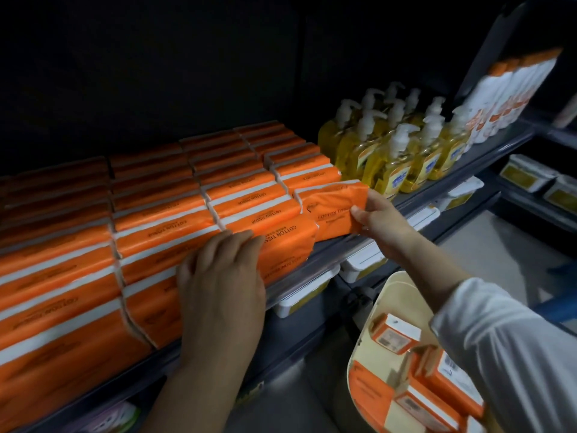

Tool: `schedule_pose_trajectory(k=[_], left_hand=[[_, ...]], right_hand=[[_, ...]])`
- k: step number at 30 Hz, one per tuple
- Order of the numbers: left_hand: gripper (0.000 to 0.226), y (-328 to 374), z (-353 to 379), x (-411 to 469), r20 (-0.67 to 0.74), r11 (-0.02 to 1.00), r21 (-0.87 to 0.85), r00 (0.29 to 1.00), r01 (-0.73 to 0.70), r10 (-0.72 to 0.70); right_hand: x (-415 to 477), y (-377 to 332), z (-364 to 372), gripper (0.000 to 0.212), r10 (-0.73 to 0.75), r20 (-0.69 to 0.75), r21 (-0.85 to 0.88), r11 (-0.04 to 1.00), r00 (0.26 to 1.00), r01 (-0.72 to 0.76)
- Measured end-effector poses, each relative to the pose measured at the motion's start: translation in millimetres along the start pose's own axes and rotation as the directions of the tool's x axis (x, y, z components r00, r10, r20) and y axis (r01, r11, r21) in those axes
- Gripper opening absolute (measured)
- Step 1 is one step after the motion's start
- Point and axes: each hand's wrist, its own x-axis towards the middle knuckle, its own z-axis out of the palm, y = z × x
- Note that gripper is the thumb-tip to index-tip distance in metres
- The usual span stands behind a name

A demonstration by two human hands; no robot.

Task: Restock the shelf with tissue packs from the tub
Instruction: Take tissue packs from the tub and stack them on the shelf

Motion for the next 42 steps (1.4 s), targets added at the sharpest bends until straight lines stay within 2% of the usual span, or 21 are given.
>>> schedule_pose_trajectory(k=[7,11,14,17,20,22,24,26,29,32,36,38,42], left_hand=[[0.052,2,1,2,0.004,1.000,0.004,1.000,0.025,-0.025],[0.050,3,1,2,-0.010,1.000,-0.004,1.000,0.029,-0.029],[0.049,5,1,2,-0.010,0.999,-0.017,0.999,0.032,-0.032],[0.041,11,-1,0,-0.084,0.997,-0.071,0.996,-0.016,0.010],[0.027,30,3,-4,-0.163,0.969,-0.163,0.974,-0.184,0.158],[0.028,46,15,-13,-0.084,0.926,-0.246,0.958,-0.288,0.275],[0.030,60,30,-28,0.078,0.888,-0.292,0.917,-0.355,0.392],[0.026,66,49,-45,0.240,0.864,-0.296,0.844,-0.408,0.481],[0.032,74,64,-60,0.454,0.861,-0.307,0.733,-0.406,0.507],[0.035,79,77,-66,0.529,0.869,-0.326,0.690,-0.372,0.494],[0.038,81,97,-70,0.553,0.875,-0.325,0.679,-0.359,0.484],[0.039,81,107,-70,0.571,0.880,-0.312,0.670,-0.357,0.474],[0.039,88,122,-71,0.575,0.878,-0.319,0.663,-0.357,0.479]], right_hand=[[30,11,13,0.034,-0.098,-0.182,-0.343,0.939,0.978,0.031],[26,9,16,0.061,-0.108,-0.158,-0.209,0.975,0.982,0.073],[16,11,14,0.077,-0.131,-0.153,-0.231,0.969,0.980,0.093],[-6,16,3,0.069,-0.181,-0.211,-0.286,0.951,0.961,0.117],[-38,39,-20,0.055,-0.209,-0.263,-0.327,0.938,0.942,0.117],[-60,66,-40,0.049,-0.147,-0.291,-0.332,0.942,0.945,0.044],[-83,98,-57,0.044,-0.045,-0.279,-0.343,0.938,0.959,-0.055],[-107,132,-69,0.038,0.095,-0.235,-0.347,0.921,0.967,-0.175],[-138,183,-83,0.032,0.304,-0.133,-0.420,0.845,0.943,-0.331],[-156,223,-96,0.042,0.468,-0.042,-0.511,0.749,0.883,-0.421],[-162,262,-111,0.039,0.555,-0.004,-0.560,0.688,0.832,-0.462],[-165,280,-116,0.036,0.576,0.035,-0.609,0.660,0.817,-0.439],[-172,300,-119,0.054,0.643,0.154,-0.692,0.613,0.751,-0.382]])
